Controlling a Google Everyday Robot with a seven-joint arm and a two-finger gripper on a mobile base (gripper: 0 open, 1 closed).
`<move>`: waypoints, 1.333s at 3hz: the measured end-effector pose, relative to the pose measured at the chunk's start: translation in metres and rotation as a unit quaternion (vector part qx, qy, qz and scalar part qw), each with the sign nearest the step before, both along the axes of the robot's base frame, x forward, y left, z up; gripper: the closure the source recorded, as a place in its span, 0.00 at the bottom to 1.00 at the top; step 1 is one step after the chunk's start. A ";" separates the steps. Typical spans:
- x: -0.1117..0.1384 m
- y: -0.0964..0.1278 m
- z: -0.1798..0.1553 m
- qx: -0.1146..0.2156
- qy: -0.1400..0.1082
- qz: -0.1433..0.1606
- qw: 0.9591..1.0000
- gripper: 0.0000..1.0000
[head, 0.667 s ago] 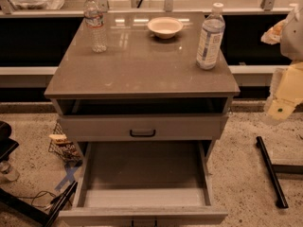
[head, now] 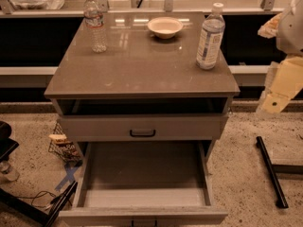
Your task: Place water bottle into middle drawer
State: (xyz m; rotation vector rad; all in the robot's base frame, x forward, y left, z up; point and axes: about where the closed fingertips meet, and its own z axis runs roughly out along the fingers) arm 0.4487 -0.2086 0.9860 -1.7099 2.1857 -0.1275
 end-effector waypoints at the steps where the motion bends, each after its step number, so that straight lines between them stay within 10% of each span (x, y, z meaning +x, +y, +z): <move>1: 0.030 0.023 0.008 0.053 -0.036 -0.007 0.998 0.00; 2: 0.055 0.055 -0.003 0.137 -0.069 -0.005 0.988 0.00; 4: 0.066 0.130 -0.052 0.362 -0.132 0.039 0.922 0.00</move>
Offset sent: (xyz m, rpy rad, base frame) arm 0.1529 0.0928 0.0568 0.8378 -0.6493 -0.1142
